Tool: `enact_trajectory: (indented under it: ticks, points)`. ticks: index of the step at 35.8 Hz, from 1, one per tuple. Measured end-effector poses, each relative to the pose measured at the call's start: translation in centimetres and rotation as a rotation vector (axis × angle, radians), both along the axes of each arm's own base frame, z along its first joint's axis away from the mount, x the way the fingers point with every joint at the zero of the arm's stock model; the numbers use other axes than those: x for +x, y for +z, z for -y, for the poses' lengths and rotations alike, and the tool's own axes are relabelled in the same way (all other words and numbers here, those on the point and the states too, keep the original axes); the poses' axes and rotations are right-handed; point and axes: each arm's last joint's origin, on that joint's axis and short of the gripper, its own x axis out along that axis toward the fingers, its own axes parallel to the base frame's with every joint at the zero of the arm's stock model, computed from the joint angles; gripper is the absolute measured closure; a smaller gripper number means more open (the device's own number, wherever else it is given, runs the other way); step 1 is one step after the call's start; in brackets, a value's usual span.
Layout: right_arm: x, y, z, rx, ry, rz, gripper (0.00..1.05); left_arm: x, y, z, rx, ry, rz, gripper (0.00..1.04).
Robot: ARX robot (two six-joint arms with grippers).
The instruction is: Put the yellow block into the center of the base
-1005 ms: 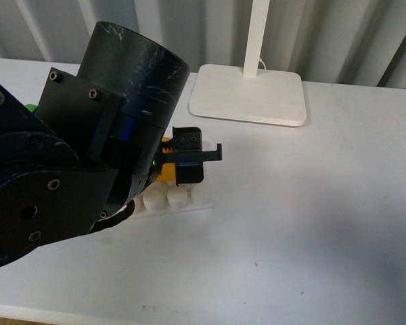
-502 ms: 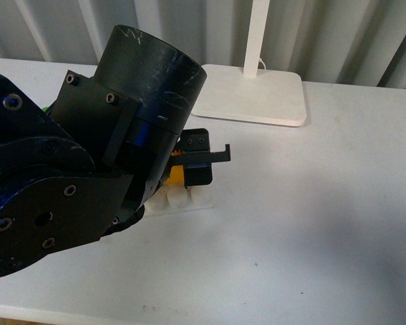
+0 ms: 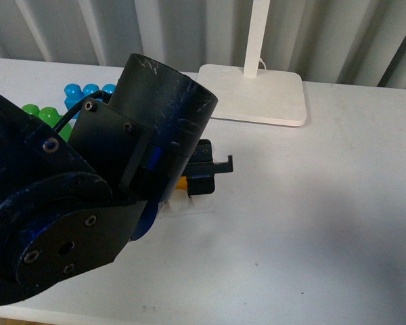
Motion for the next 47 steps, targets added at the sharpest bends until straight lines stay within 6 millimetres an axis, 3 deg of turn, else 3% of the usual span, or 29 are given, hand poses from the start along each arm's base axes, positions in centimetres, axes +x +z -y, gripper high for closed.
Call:
enact_trajectory:
  ticks: [21,34,41,47]
  points:
    - [0.0,0.0,0.0,0.0,0.0,0.0,0.09,-0.8,-2.6,0.6,0.029,0.003,0.052,0.39]
    - [0.0,0.0,0.0,0.0,0.0,0.0,0.09,-0.5,-2.3,0.3,0.027,0.001,0.062,0.39]
    - [0.0,0.0,0.0,0.0,-0.001,0.0,0.09,0.0,-1.1,-0.3,0.003,-0.046,0.051,0.05]
    - [0.0,0.0,0.0,0.0,0.0,0.0,0.09,0.4,1.6,-1.3,-0.015,-0.03,0.097,0.06]
